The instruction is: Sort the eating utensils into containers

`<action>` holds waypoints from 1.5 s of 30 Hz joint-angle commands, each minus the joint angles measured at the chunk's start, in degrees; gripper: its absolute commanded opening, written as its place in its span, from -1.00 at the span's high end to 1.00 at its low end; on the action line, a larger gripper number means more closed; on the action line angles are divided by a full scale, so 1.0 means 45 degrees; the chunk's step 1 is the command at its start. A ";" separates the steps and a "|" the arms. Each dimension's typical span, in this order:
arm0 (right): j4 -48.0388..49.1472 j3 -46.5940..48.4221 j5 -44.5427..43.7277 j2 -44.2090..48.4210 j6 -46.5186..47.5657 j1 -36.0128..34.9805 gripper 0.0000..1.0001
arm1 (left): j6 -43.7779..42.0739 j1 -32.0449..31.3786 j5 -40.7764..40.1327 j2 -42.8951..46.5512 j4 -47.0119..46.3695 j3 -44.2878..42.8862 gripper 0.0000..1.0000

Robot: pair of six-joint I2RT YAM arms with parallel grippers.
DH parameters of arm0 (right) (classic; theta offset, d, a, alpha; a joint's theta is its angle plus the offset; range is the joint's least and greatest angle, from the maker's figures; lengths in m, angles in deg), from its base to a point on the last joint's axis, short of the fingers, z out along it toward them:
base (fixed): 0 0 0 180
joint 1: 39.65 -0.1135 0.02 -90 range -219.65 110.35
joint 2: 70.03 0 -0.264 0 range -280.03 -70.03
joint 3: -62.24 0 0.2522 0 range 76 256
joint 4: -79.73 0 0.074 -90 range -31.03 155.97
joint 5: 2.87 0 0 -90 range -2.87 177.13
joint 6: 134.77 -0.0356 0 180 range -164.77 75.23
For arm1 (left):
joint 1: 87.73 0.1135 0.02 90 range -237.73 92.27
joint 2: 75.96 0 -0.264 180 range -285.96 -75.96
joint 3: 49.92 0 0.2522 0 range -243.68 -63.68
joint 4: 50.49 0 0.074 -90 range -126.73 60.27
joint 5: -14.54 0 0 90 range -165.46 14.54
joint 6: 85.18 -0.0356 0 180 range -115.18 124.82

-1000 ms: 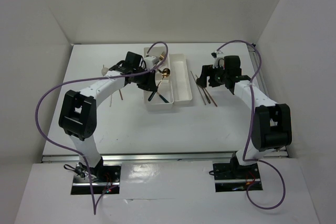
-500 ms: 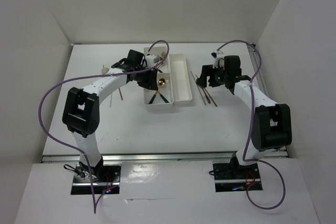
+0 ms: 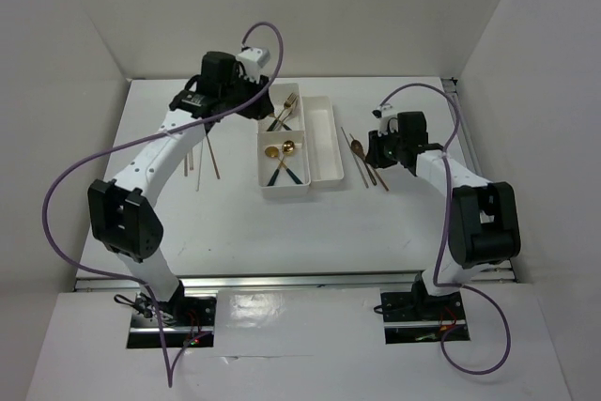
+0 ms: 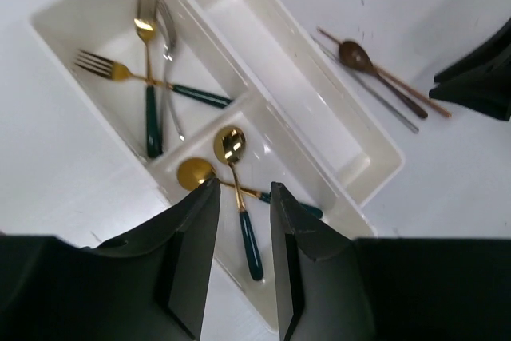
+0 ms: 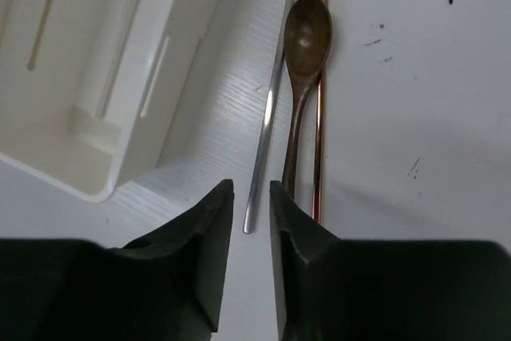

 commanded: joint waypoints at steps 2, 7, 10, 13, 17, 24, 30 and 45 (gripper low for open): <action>0.0329 0.0062 -0.0657 -0.0634 0.1255 0.0043 0.50 | -0.0186 0.0648 -0.0448 0.0414 0.0324 -0.0631 0.10; 0.0466 0.0393 -0.0794 -0.1298 0.1530 0.0044 0.59 | -0.0322 0.0980 -0.0603 0.0804 0.0187 -0.0162 0.10; 0.0155 0.0708 -0.0794 -0.2019 0.1647 0.0044 0.56 | -0.0323 0.1233 -0.0604 0.0804 0.0323 -0.0279 0.10; 0.0153 0.1019 -0.0911 -0.2431 0.1647 0.0044 0.50 | -0.0323 0.1351 -0.0604 0.0804 0.0324 -0.0279 0.10; 0.0153 0.1313 -0.1048 -0.3095 0.1647 -0.0073 0.45 | -0.0440 0.1351 -0.0604 0.0687 0.0324 -0.0279 0.10; 0.0153 0.1547 -0.1341 -0.3741 0.1764 -0.0307 0.45 | -0.0440 0.1721 -0.0741 0.0317 0.0578 -0.0416 0.10; -0.0100 0.1782 -0.1749 -0.4385 0.1881 -0.0560 0.91 | -0.0557 0.1840 -0.0994 0.0199 0.0695 -0.0650 0.10; -0.0725 0.4960 -0.1206 -0.1731 -0.0324 -0.0327 1.00 | -0.0323 0.1840 -0.1520 0.0589 -0.0046 0.0482 0.10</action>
